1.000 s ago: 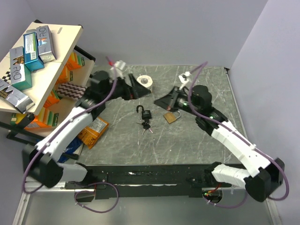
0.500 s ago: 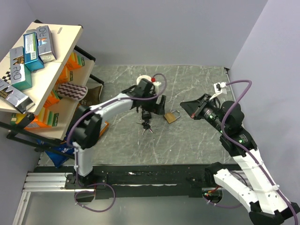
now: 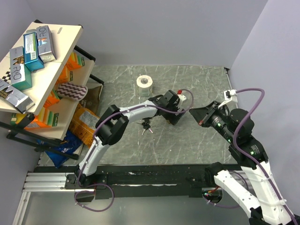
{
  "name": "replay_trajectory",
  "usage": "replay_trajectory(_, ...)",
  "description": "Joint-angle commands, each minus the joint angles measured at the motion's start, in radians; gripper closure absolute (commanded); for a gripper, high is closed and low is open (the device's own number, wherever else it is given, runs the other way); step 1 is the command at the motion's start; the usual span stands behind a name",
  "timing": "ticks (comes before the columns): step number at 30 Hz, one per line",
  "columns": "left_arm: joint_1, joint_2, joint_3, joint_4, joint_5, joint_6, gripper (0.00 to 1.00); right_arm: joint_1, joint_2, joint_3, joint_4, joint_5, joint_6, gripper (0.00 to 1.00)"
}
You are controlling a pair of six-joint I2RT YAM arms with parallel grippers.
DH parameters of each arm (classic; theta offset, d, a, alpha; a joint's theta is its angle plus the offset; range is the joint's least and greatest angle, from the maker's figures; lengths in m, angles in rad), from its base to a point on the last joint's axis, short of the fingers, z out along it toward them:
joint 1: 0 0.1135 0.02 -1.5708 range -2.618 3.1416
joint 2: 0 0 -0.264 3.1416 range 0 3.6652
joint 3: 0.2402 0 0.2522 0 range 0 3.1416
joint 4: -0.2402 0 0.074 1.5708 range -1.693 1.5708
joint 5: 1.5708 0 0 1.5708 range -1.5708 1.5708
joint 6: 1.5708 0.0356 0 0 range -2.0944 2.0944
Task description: Unlock with the key
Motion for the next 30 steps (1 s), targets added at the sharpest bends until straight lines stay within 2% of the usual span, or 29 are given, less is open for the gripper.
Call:
replay_trajectory(1,-0.015,0.06,0.088,-0.019,-0.096,0.057,0.04,-0.006,-0.04,0.049,-0.057,0.037,-0.005,1.0)
replay_trajectory(4,-0.032,0.083,0.1,-0.021,-0.182,0.068,0.04,-0.007,-0.054,0.055,-0.071,0.042,-0.008,1.0)
replay_trajectory(8,-0.037,0.068,0.066,0.027,-0.185,0.07,0.04,-0.007,-0.06,0.051,-0.079,0.037,-0.008,1.0)
replay_trajectory(11,-0.04,0.087,0.086,-0.01,-0.182,0.07,0.01,-0.006,-0.058,0.045,-0.068,0.029,-0.006,1.0)
replay_trajectory(12,-0.04,0.088,0.083,-0.016,-0.18,0.07,0.03,-0.007,-0.057,0.046,-0.068,0.029,-0.009,1.0)
replay_trajectory(13,-0.04,0.087,0.077,-0.031,-0.182,0.065,0.08,-0.006,-0.052,0.051,-0.073,0.029,-0.017,1.0)
replay_trajectory(14,-0.04,0.085,0.074,-0.041,-0.203,0.042,0.19,-0.006,-0.051,0.054,-0.073,0.031,-0.022,1.0)
replay_trajectory(19,-0.035,0.067,-0.001,-0.094,-0.249,-0.056,0.34,-0.007,-0.038,0.049,-0.083,0.034,-0.045,1.0)
replay_trajectory(20,-0.023,0.07,-0.001,-0.144,-0.23,-0.117,0.47,-0.006,-0.037,0.042,-0.083,0.031,-0.052,1.0)
replay_trajectory(22,-0.005,0.071,0.01,-0.191,-0.176,-0.186,0.63,-0.006,-0.028,0.01,-0.082,0.014,-0.075,1.0)
replay_trajectory(23,0.014,0.064,0.008,-0.214,-0.147,-0.256,0.77,-0.006,-0.026,-0.01,-0.076,0.005,-0.081,1.0)
replay_trajectory(28,0.063,0.019,-0.016,-0.238,-0.024,-0.458,0.79,-0.007,-0.002,-0.21,0.059,-0.098,-0.085,1.0)
replay_trajectory(30,0.078,0.008,-0.035,-0.231,0.025,-0.505,0.83,-0.004,0.034,-0.308,0.117,-0.142,-0.065,1.0)
